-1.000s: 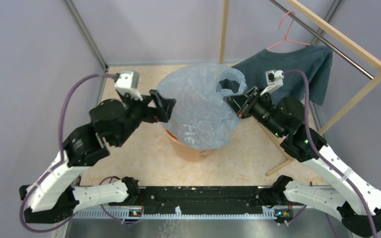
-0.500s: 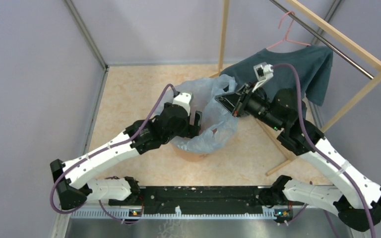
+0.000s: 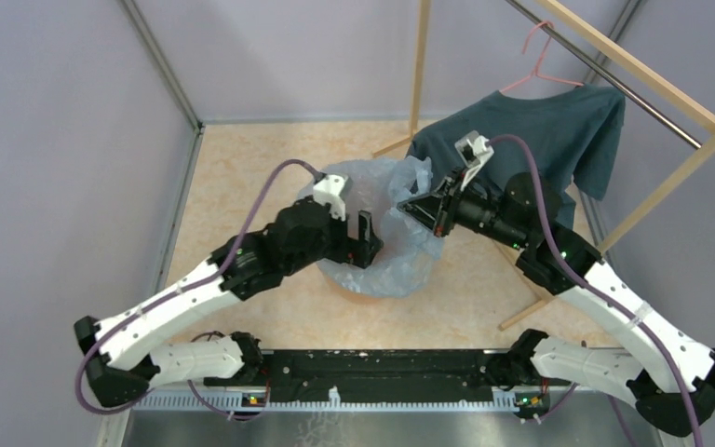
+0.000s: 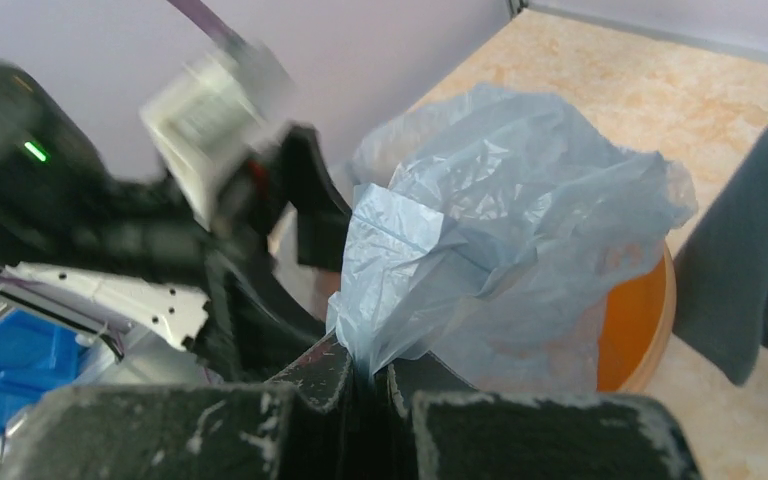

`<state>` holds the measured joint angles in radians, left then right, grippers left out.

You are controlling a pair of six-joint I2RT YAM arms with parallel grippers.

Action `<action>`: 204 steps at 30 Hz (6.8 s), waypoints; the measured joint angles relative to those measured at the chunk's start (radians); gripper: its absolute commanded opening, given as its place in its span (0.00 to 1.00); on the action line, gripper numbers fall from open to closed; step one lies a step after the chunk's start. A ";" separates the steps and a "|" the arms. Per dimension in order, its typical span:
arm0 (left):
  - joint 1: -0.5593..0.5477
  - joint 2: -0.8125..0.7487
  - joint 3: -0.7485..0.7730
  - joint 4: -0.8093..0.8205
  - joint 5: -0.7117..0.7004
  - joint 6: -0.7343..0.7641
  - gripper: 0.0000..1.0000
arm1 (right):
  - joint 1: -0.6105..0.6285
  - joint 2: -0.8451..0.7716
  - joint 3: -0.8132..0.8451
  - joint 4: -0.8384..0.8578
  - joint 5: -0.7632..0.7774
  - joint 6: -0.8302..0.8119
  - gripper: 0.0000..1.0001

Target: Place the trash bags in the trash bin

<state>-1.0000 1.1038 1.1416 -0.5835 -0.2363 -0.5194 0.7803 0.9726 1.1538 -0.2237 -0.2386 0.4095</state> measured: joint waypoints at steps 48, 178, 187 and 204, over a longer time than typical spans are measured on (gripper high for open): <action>0.414 0.076 -0.021 0.236 0.565 -0.002 0.42 | -0.002 0.010 -0.167 0.243 0.004 0.157 0.00; 0.098 -0.222 -0.023 0.006 0.122 -0.103 0.94 | 0.126 0.325 0.047 -0.069 0.209 0.034 0.14; 0.098 -0.180 0.011 0.060 0.041 -0.106 0.81 | 0.126 0.236 -0.070 0.003 0.151 0.037 0.16; 0.098 -0.092 -0.026 0.093 -0.013 -0.077 0.00 | 0.126 0.167 -0.122 0.040 0.071 0.026 0.54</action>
<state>-0.9016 1.0119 1.1156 -0.4904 -0.2497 -0.5961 0.9058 1.1400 1.0317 -0.1841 -0.1677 0.4355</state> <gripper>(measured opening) 0.088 0.401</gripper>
